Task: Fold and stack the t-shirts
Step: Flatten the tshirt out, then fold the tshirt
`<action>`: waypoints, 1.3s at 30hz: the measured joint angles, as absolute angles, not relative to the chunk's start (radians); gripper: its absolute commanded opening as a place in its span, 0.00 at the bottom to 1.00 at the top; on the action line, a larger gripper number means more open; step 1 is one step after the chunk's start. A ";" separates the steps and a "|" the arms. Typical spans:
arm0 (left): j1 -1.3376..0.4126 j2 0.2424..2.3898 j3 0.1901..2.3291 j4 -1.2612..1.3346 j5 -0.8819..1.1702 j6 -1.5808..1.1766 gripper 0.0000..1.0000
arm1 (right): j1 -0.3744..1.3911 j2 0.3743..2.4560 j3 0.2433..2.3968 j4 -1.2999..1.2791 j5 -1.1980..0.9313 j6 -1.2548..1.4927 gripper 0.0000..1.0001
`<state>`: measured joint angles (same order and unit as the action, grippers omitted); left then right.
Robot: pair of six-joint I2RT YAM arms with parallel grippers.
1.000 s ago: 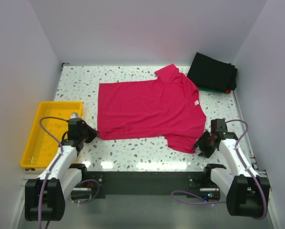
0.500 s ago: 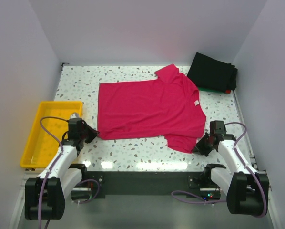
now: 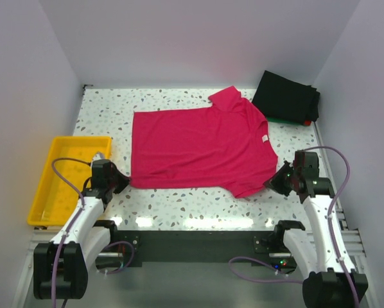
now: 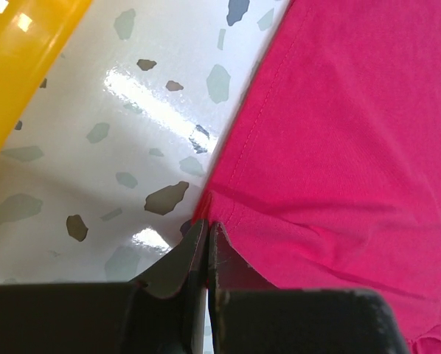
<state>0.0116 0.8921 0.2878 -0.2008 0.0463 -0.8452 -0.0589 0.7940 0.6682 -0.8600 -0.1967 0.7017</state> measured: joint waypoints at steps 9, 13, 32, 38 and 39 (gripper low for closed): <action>0.012 0.857 0.290 -0.266 0.014 -0.846 0.07 | -0.059 0.702 0.731 -1.039 -0.195 0.654 0.00; 0.012 0.846 0.290 -0.290 0.007 -0.847 0.08 | -0.058 0.676 0.783 -1.105 -0.191 0.635 0.00; -0.052 0.739 0.290 -0.413 -0.031 -0.930 0.39 | -0.057 0.654 0.890 -1.167 -0.123 0.624 0.00; -0.155 0.665 0.290 -0.512 -0.126 -1.032 0.39 | -0.057 0.663 0.890 -1.159 -0.123 0.624 0.00; -0.175 0.661 0.290 -0.526 -0.141 -1.048 0.39 | -0.057 0.668 0.890 -1.156 -0.123 0.624 0.00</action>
